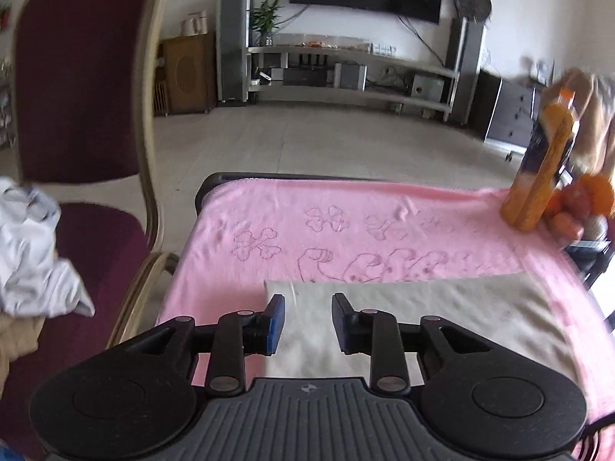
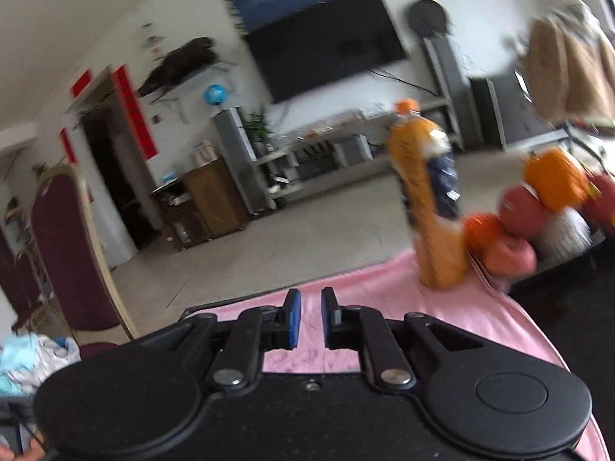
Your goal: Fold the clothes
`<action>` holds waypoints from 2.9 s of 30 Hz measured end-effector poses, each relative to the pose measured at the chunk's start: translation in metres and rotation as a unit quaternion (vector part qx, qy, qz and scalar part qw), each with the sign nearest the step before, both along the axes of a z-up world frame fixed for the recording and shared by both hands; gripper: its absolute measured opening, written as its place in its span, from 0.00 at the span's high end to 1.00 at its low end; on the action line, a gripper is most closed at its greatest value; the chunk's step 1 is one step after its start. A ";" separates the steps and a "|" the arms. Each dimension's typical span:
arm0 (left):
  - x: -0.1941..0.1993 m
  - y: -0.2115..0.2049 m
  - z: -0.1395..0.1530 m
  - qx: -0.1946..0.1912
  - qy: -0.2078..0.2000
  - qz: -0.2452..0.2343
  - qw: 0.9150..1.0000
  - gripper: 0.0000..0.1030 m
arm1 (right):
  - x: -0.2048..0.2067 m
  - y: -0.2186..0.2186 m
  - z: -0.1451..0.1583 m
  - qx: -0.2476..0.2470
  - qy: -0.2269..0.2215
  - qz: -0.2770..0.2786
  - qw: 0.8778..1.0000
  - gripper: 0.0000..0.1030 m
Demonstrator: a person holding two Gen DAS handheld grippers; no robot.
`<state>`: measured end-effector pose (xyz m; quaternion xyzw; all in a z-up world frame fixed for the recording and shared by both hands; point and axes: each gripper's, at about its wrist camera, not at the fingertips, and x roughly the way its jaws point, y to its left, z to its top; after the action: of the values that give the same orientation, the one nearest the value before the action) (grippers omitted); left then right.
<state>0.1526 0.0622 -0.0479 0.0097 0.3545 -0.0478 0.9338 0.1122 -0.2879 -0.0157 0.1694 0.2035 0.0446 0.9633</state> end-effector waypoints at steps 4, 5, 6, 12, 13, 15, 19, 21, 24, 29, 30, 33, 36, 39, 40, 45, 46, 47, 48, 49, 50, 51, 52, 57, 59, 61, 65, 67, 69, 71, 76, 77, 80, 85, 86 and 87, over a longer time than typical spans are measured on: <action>0.013 0.006 -0.043 -0.016 0.047 0.012 0.999 0.73 | 0.025 0.005 -0.044 -0.010 0.032 -0.007 0.999 0.89; 0.017 0.008 -0.050 -0.028 0.061 0.012 0.998 0.77 | 0.028 0.004 -0.056 -0.008 0.053 -0.013 0.998 0.89; 0.022 0.009 -0.054 -0.042 0.071 0.010 0.997 0.79 | 0.034 0.002 -0.067 -0.006 0.081 -0.017 0.997 0.89; 0.047 -0.010 -0.075 -0.073 0.098 -0.064 0.990 0.75 | 0.072 -0.019 -0.129 0.159 0.219 0.041 0.962 0.88; 0.048 -0.013 -0.083 -0.059 0.105 -0.067 0.990 0.74 | 0.078 -0.020 -0.140 0.198 0.243 0.064 0.948 0.85; 0.051 -0.015 -0.097 -0.027 0.118 -0.056 0.991 0.73 | 0.085 -0.023 -0.157 0.206 0.286 0.072 0.933 0.81; 0.048 0.007 -0.087 0.002 0.097 0.022 0.995 0.79 | 0.070 -0.060 -0.164 0.206 0.297 -0.035 0.932 1.00; 0.049 0.019 -0.078 0.030 0.070 0.074 0.994 0.83 | 0.058 -0.073 -0.149 0.127 0.288 -0.128 0.940 0.93; 0.047 0.032 -0.066 0.012 0.055 0.103 0.993 0.82 | 0.046 -0.083 -0.132 0.080 0.258 -0.187 0.944 0.92; 0.040 0.021 -0.070 -0.025 0.071 0.049 0.996 0.82 | 0.053 -0.081 -0.126 0.149 0.207 -0.142 0.956 0.90; 0.039 0.016 -0.073 -0.031 0.077 0.028 0.996 0.82 | 0.058 -0.078 -0.126 0.157 0.205 -0.128 0.958 0.90; 0.038 -0.001 -0.076 -0.045 0.100 -0.049 0.993 0.81 | 0.067 -0.079 -0.132 0.191 0.201 -0.100 0.956 0.77; 0.031 -0.017 -0.083 -0.030 0.111 -0.082 0.990 0.81 | 0.080 -0.094 -0.150 0.253 0.207 -0.088 0.941 0.70; 0.031 -0.015 -0.093 -0.034 0.126 -0.077 0.988 0.79 | 0.090 -0.108 -0.169 0.292 0.226 -0.076 0.926 0.69; 0.033 -0.014 -0.095 -0.040 0.130 -0.073 0.988 0.78 | 0.094 -0.112 -0.177 0.305 0.234 -0.069 0.921 0.69; 0.035 -0.010 -0.096 -0.052 0.135 -0.067 0.987 0.76 | 0.103 -0.119 -0.194 0.341 0.234 -0.035 0.910 0.71; 0.035 -0.010 -0.096 -0.051 0.134 -0.067 0.987 0.76 | 0.103 -0.118 -0.193 0.340 0.233 -0.025 0.911 0.72; 0.034 -0.010 -0.096 -0.051 0.134 -0.068 0.987 0.76 | 0.104 -0.117 -0.193 0.339 0.232 -0.015 0.912 0.76; 0.034 -0.010 -0.096 -0.051 0.133 -0.069 0.987 0.76 | 0.104 -0.116 -0.193 0.338 0.230 -0.005 0.912 0.76; 0.034 -0.010 -0.096 -0.052 0.134 -0.069 0.987 0.76 | 0.104 -0.115 -0.192 0.338 0.228 0.005 0.913 0.76; 0.035 -0.008 -0.097 -0.055 0.135 -0.069 0.987 0.76 | 0.104 -0.115 -0.192 0.337 0.225 0.015 0.914 0.76; 0.036 -0.007 -0.097 -0.057 0.135 -0.069 0.987 0.75 | 0.103 -0.114 -0.190 0.339 0.221 0.022 0.914 0.76; 0.036 -0.007 -0.097 -0.058 0.136 -0.068 0.987 0.75 | 0.104 -0.114 -0.190 0.343 0.219 0.030 0.913 0.76; 0.036 -0.007 -0.097 -0.061 0.137 -0.067 0.986 0.75 | 0.111 -0.107 -0.186 0.321 0.221 0.035 0.920 0.76; 0.036 -0.007 -0.097 -0.059 0.136 -0.068 0.987 0.75 | 0.108 -0.110 -0.186 0.309 0.221 -0.002 0.925 0.76; 0.036 -0.007 -0.098 -0.059 0.136 -0.067 0.987 0.75 | 0.107 -0.117 -0.190 0.339 0.216 -0.002 0.916 0.76; 0.036 -0.008 -0.097 -0.060 0.136 -0.066 0.987 0.74 | 0.111 -0.116 -0.194 0.360 0.222 0.048 0.905 0.75; 0.037 -0.008 -0.097 -0.060 0.136 -0.067 0.987 0.74 | 0.114 -0.113 -0.194 0.349 0.226 0.044 0.908 0.75; 0.037 -0.007 -0.098 -0.060 0.136 -0.067 0.987 0.74 | 0.115 -0.111 -0.198 0.353 0.223 0.036 0.908 0.72; 0.037 -0.007 -0.098 -0.060 0.136 -0.067 0.987 0.74 | 0.117 -0.109 -0.201 0.364 0.219 0.039 0.904 0.71; 0.037 -0.008 -0.099 -0.060 0.135 -0.067 0.987 0.73 | 0.123 -0.108 -0.207 0.386 0.206 0.030 0.899 0.68; 0.037 -0.008 -0.099 -0.061 0.134 -0.068 0.987 0.73 | 0.121 -0.111 -0.206 0.386 0.196 0.013 0.901 0.68; 0.037 -0.007 -0.099 -0.063 0.135 -0.068 0.987 0.73 | 0.113 -0.120 -0.197 0.375 0.155 -0.050 0.913 0.67; 0.037 -0.008 -0.100 -0.061 0.135 -0.068 0.987 0.73 | 0.104 -0.146 -0.199 0.411 0.173 -0.071 0.892 0.67; 0.037 -0.008 -0.100 -0.061 0.135 -0.068 0.987 0.73 | 0.104 -0.148 -0.200 0.411 0.187 -0.061 0.890 0.67; 0.037 -0.008 -0.100 -0.061 0.135 -0.068 0.987 0.73 | 0.104 -0.149 -0.202 0.412 0.202 -0.051 0.887 0.68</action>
<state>0.1898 0.0544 -0.1475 -0.0295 0.4722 -0.1333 0.8709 0.2166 -0.4367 -0.2180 0.5661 0.3480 0.0401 0.7462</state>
